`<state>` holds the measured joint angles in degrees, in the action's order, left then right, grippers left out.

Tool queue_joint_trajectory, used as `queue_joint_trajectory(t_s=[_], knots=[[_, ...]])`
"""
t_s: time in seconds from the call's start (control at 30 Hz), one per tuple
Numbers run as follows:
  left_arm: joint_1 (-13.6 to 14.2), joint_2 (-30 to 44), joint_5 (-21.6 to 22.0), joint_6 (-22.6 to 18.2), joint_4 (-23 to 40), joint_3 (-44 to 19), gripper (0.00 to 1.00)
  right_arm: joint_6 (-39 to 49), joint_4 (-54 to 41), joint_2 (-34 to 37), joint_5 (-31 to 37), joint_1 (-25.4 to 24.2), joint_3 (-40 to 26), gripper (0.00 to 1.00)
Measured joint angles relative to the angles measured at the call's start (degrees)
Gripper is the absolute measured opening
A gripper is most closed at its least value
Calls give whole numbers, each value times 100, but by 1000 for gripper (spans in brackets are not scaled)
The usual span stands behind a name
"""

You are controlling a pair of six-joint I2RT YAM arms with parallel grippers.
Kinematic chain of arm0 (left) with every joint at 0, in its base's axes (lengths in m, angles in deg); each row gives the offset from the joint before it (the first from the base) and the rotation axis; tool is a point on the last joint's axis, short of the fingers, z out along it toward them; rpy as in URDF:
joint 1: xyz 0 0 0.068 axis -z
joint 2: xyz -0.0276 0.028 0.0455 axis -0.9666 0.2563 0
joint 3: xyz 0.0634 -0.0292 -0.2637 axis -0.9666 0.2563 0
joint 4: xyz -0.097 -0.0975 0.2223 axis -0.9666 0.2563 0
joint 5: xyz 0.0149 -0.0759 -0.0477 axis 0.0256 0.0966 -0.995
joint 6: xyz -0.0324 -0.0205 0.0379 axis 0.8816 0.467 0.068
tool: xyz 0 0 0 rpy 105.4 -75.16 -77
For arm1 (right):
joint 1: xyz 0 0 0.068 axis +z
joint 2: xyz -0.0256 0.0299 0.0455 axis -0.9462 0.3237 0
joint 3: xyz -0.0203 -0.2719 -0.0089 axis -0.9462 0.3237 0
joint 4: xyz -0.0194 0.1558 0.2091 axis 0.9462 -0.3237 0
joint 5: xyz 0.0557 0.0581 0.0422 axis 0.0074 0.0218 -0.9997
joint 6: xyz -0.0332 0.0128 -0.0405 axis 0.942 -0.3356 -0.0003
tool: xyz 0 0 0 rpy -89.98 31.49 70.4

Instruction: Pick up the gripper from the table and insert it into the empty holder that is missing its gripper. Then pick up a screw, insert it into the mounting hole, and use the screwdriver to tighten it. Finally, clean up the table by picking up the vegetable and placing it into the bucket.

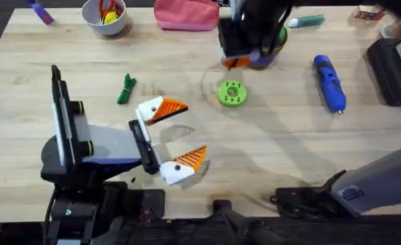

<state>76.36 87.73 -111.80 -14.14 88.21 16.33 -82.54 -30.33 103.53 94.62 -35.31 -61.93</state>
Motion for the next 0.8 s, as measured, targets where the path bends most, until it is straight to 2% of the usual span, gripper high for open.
queue_joint_trajectory(t_s=[0.17, 0.33, 0.63, 0.8], knots=[[0, -1, 0, -2, 0, 0, 987, 662, -589, -10, -2, 323, -1112, 6], [0, -2, 0, -2, 0, 0, 987, 1589, -1029, -63, -3, 815, -1740, 6], [0, 0, 0, -2, 0, 0, 987, 3041, -831, -70, -2, 1763, -1815, 6], [0, -2, 0, -2, 0, 0, 986, 3575, -568, -70, -191, 2105, -1815, 6]])
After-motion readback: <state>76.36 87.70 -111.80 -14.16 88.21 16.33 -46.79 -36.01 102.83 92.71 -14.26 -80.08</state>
